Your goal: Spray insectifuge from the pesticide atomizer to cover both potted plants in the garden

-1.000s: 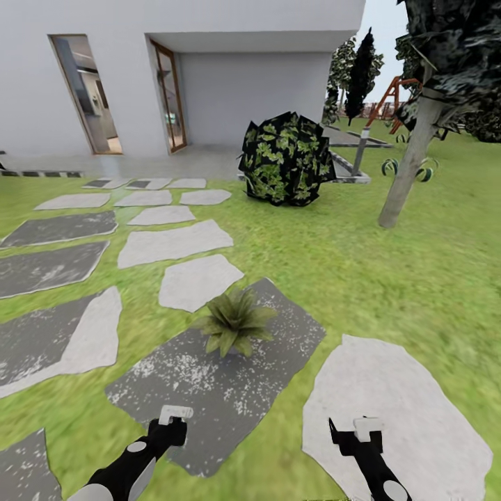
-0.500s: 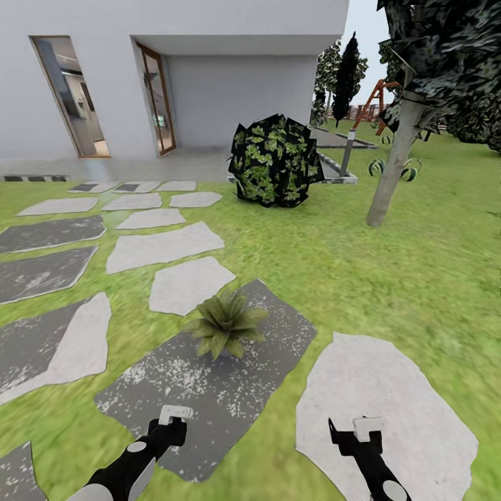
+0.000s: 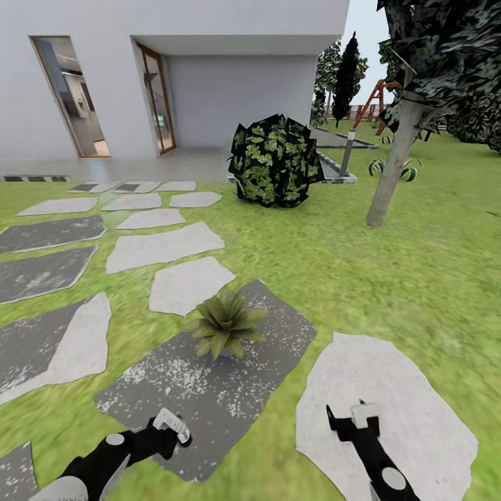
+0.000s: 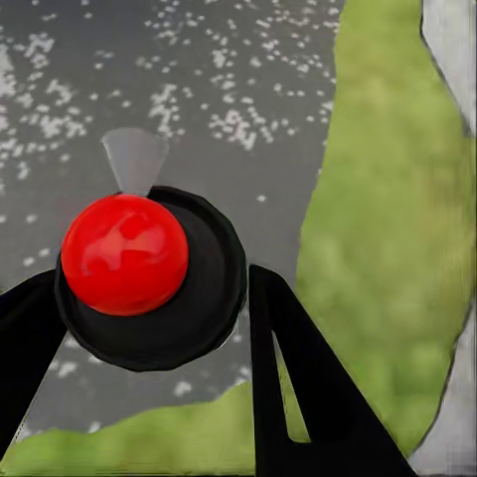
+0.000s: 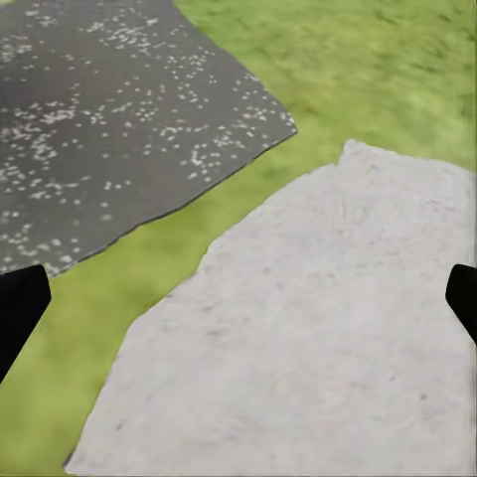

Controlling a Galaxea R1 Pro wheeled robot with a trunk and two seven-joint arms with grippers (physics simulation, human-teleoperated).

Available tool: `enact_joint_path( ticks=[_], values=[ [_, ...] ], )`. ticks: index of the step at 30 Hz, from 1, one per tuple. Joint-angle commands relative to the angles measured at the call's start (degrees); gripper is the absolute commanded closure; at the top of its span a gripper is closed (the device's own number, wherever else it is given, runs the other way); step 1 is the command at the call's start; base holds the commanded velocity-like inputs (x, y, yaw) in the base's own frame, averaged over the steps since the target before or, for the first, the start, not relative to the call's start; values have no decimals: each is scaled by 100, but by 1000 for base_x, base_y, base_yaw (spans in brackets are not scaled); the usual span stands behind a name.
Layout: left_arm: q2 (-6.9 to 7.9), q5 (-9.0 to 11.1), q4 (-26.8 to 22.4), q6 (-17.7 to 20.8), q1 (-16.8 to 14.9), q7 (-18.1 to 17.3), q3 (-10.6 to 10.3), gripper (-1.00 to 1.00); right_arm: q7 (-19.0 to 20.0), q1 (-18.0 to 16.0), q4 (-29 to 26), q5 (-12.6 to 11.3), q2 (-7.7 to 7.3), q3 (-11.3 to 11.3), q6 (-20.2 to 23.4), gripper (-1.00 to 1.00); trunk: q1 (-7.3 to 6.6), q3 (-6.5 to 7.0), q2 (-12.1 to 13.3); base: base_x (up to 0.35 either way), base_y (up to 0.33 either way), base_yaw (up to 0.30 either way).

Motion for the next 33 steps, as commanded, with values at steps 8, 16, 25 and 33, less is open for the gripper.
enact_joint_path(
  ticks=[8,16,25,33],
  values=[
    [179,-957,-141,-52,-33,-493,-38,100,88,2,-65,1506,13,135,-1,-100,-1,-5,-2,0,0,0],
    [127,-1752,-167,-91,-40,-826,-56,100,1772,-138,-62,2112,51,151,155,-100,-1,-5,-2,0,0,0],
    [-135,-2629,-327,-84,-44,-1361,-634,100,4020,-718,-41,3108,294,165,485,100,-1,-5,-2,0,0,0],
    [-298,-2750,-323,-77,-44,-1373,-938,100,4448,-861,-54,3130,555,168,486,100,-1,-5,-2,0,0,0]
  ],
)
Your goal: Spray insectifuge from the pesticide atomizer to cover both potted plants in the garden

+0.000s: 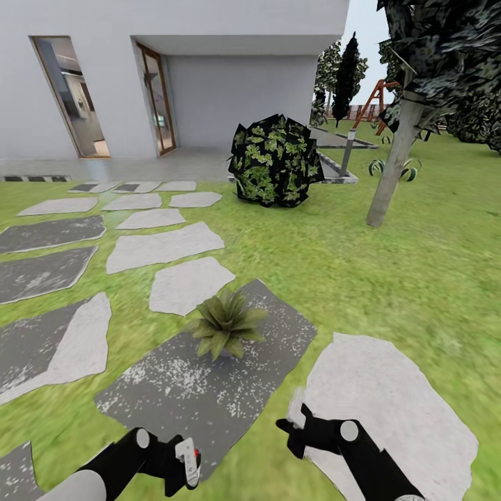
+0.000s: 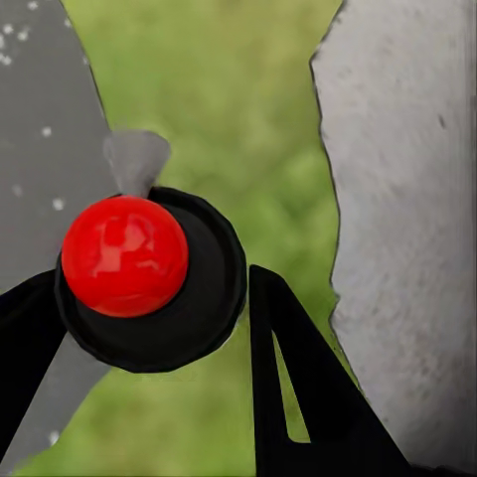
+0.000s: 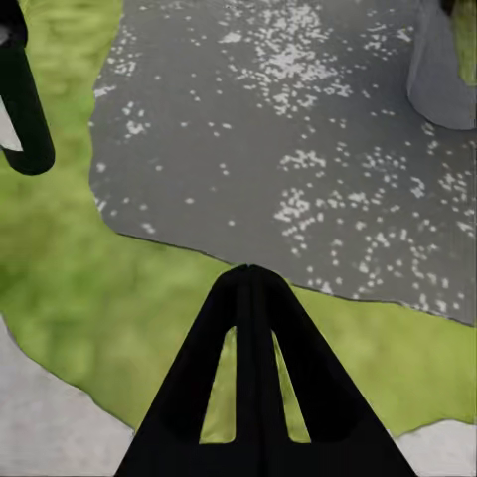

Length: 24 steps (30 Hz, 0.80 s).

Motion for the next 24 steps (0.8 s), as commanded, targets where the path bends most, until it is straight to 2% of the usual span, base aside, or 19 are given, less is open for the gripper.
enact_joint_path(
  ticks=[1,8,17,24],
  values=[
    [-8,-63,-7,-59,-1,-6,0,100,67,-13,-7,62,33,-8,-37,100,-1,-5,-2,0,0,0],
    [-163,-87,-11,-65,-1,-6,-27,100,448,-113,-8,61,146,-8,-36,100,-1,-5,-2,0,0,0],
    [-418,-109,-23,-54,-1,-6,-185,100,504,-127,24,58,251,-1,-36,100,-1,-5,-2,0,0,0],
    [-602,-108,-219,-30,-9,-6,-205,100,506,-128,27,58,273,0,-37,100,-1,-5,-2,0,0,0]
  ],
)
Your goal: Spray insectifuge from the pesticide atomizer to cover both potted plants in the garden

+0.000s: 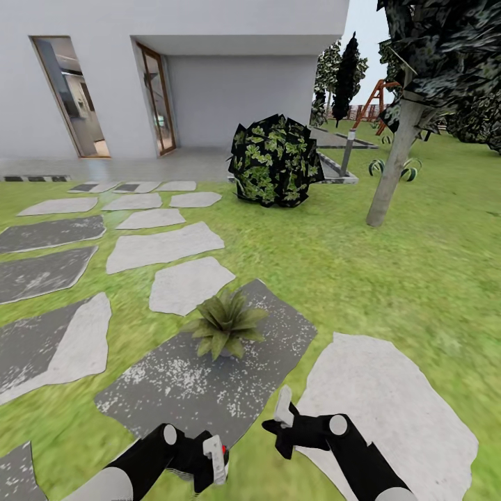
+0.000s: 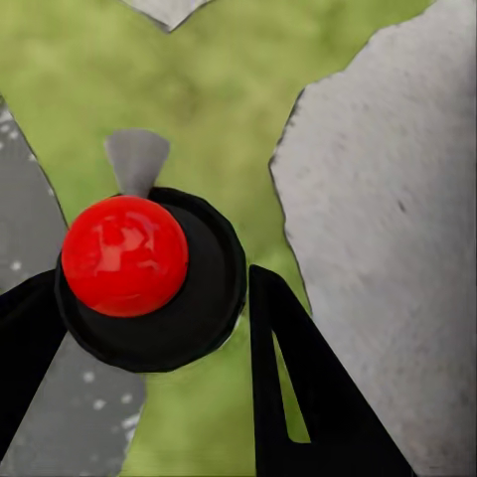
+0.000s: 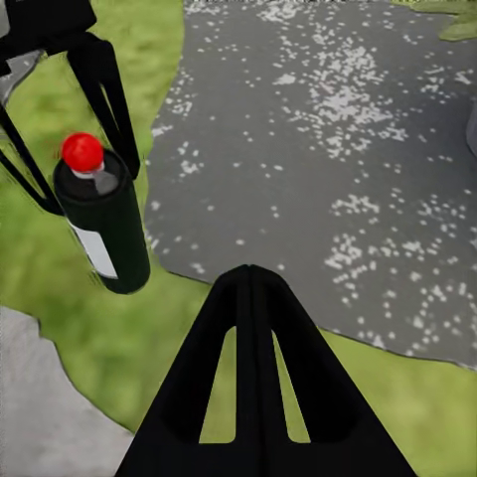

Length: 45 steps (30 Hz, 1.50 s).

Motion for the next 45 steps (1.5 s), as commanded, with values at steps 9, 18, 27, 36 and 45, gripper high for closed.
enact_joint_path(
  ticks=[9,18,27,36,45],
  values=[
    [-178,-58,-194,-47,-2,-1,-3,100,-5,-2,3,51,69,545,-41,100,-1,-5,-2,0,0,0],
    [-243,-49,-198,-74,-2,-1,-10,100,-11,-2,-6,43,74,693,-41,100,-1,-5,-2,0,0,0],
    [-347,-47,-202,-90,-2,-1,-4,100,-11,-2,-6,42,74,695,-41,100,-1,-5,-2,0,0,0],
    [-417,-47,-207,-97,-2,3,-3,100,-11,-2,-6,42,74,695,-41,100,-1,-5,-2,0,0,0],
    [-428,-40,-215,-116,-2,17,-2,100,-11,-2,-6,42,74,695,-41,100,-1,-5,-2,0,0,0]
  ],
)
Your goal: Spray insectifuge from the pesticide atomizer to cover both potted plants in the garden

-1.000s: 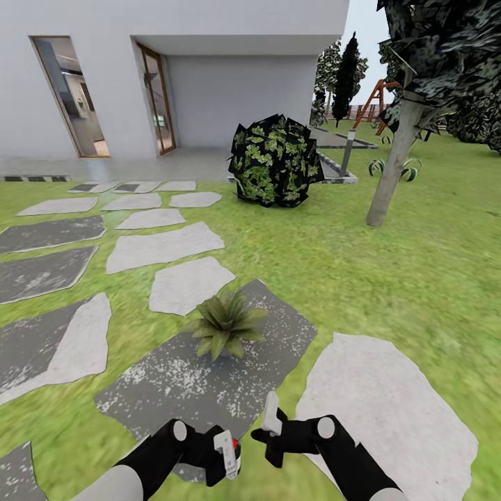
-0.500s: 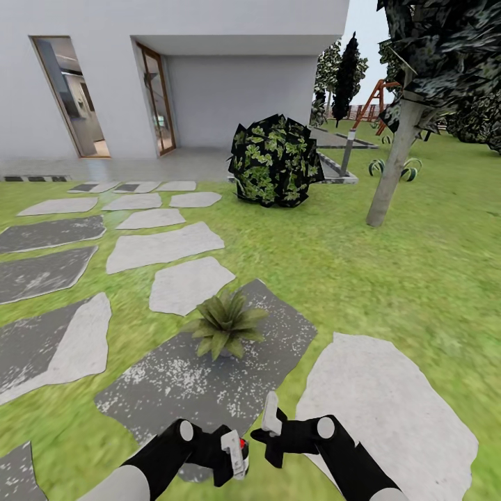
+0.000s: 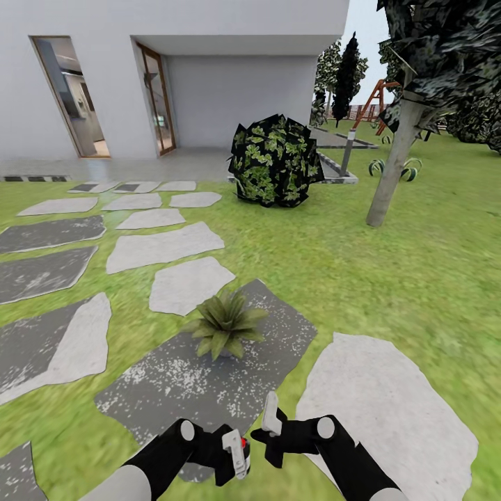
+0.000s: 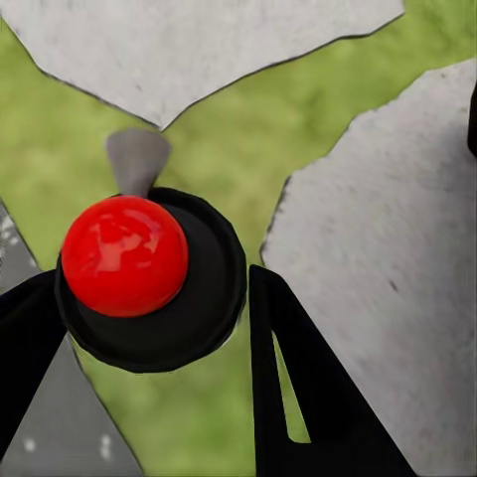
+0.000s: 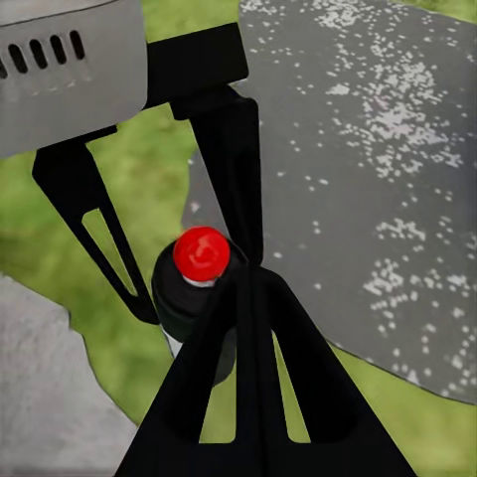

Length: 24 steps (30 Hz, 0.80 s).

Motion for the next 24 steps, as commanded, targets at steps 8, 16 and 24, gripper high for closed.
enact_joint_path(
  ticks=[8,16,24],
  values=[
    [-25,-50,-143,-53,14,6,11,100,4,-2,-6,60,2,-7,-41,100,-1,-5,-2,0,0,0],
    [-31,-49,-155,-53,16,5,11,100,4,-2,-6,60,2,-7,-41,100,-1,-5,-2,0,0,0],
    [-32,-48,-156,-53,16,-2,16,100,4,-2,-6,60,2,-7,-41,100,-1,-5,-2,0,0,0]
  ],
)
